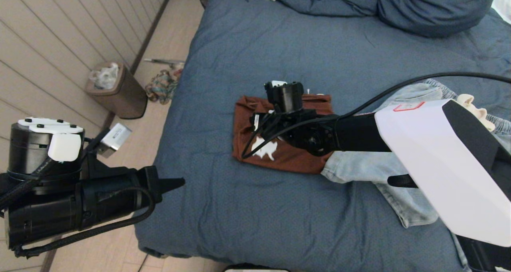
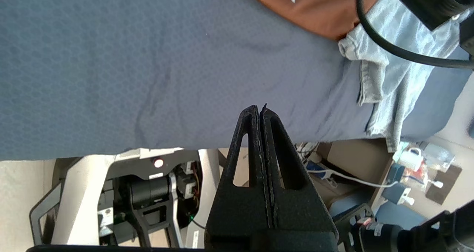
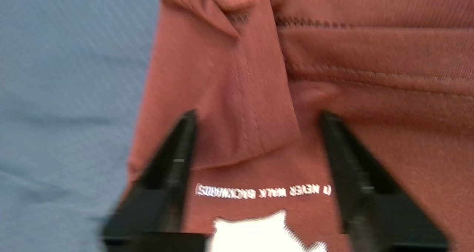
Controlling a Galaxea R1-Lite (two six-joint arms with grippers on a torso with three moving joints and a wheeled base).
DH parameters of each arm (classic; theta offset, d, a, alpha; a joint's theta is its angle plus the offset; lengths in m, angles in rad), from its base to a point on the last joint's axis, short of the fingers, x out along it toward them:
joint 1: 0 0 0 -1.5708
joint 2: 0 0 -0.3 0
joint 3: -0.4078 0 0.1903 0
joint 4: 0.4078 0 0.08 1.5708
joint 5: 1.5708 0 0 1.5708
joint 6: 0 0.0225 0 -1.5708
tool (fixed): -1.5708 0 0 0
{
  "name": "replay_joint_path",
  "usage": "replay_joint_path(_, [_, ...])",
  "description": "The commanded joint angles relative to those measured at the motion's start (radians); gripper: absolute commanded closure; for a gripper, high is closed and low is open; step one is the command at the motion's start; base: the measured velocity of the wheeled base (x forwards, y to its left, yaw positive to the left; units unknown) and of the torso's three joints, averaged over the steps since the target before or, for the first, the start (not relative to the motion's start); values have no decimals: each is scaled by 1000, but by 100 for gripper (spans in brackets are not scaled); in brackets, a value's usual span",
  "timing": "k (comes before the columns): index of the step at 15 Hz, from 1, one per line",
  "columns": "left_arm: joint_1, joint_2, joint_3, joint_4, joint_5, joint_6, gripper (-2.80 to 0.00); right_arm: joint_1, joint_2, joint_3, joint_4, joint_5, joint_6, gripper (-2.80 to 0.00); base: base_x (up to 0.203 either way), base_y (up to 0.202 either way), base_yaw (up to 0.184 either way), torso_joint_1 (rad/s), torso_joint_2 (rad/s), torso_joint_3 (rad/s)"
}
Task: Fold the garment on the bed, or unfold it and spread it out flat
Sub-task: Unford the brown shorts
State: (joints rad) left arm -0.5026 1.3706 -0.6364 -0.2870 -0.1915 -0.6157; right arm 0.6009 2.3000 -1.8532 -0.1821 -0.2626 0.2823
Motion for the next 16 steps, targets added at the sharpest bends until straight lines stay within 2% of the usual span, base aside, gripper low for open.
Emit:
replay_joint_path(1, [0,5,1,-1,-2,-5,0,7,3,-6,0,-1,-3,0,0,0,0,0,0,0])
replay_joint_path(6, [-16,2,12,-1,-9,1,0,23,-60,9,6,-25,-6,0,0,0,0,0,0,0])
replay_joint_path(10, [-59,-1,20,-1,-3,-1,0,42,-150,82,102,-34,3,0,0,0,0,0,0,0])
replay_joint_path(13, [-73,-9,25,-1,-3,-1,0,71,-297,274,108,-45,3,0,0,0,0,0,0,0])
replay_joint_path(16, [-97,-16,29,-1,1,-1,0,142,-480,529,155,-43,4,0,0,0,0,0,0,0])
